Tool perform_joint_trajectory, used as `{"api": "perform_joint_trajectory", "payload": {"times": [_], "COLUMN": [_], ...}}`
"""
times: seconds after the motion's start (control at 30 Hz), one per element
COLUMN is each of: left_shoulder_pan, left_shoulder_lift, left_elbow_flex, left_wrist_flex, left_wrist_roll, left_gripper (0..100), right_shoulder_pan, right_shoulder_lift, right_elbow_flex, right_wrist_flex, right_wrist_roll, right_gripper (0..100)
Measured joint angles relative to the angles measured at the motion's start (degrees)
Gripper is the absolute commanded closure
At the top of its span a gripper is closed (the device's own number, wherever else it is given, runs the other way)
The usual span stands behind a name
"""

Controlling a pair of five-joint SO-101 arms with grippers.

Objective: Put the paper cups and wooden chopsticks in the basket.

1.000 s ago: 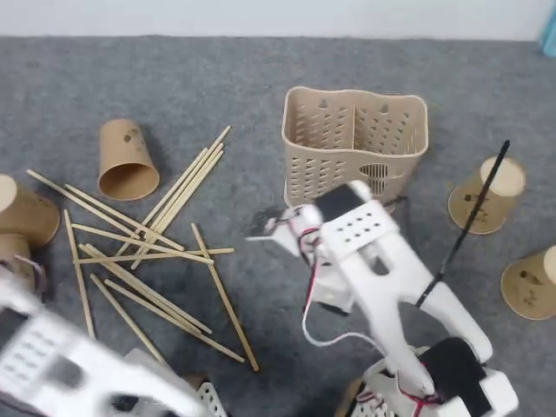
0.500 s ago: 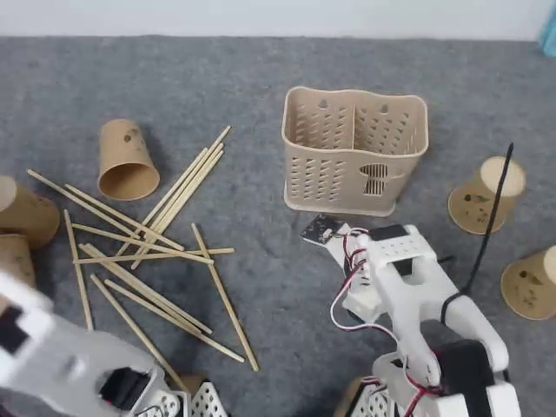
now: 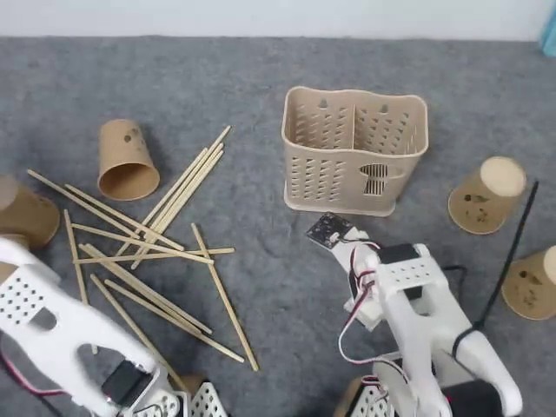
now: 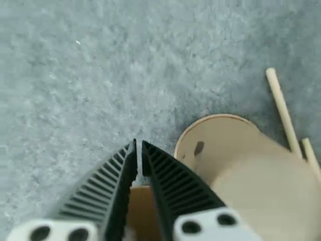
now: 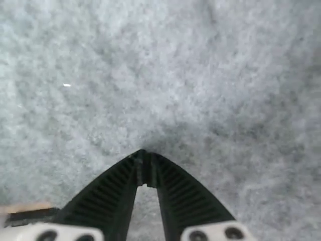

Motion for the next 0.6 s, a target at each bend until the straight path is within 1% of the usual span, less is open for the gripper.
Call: {"api": "perform_joint_trajectory", "payload": {"times": [0.13,0.27,0.4,0.6], "left_shoulder_pan": [-0.3,-0.7,-0.7,-0.6], "left_shoulder_lift": [0.7,-0.3,-8.4,-29.1], "left_elbow_flex": [1.2,9.0,23.2,51.3], "left_wrist_flex": [0.0,0.0,0.0,0.0], "left_wrist_roll": [0.0,-1.2,-4.4,-10.8], "left_gripper": [99,99,99,99], "right_shoulder_pan": [0.0,0.0,0.0,0.0], "right_shoulder_lift": [-1.8,-1.8,-1.8,-1.8], "right_elbow_flex": [0.4,0.4,0.4,0.4], "right_wrist_flex": [-0.4,-0.4,-0.4,-0.4], "right_wrist_roll": [0.0,0.0,0.0,0.0], "right_gripper": [97.9,97.9,97.9,97.9]}}
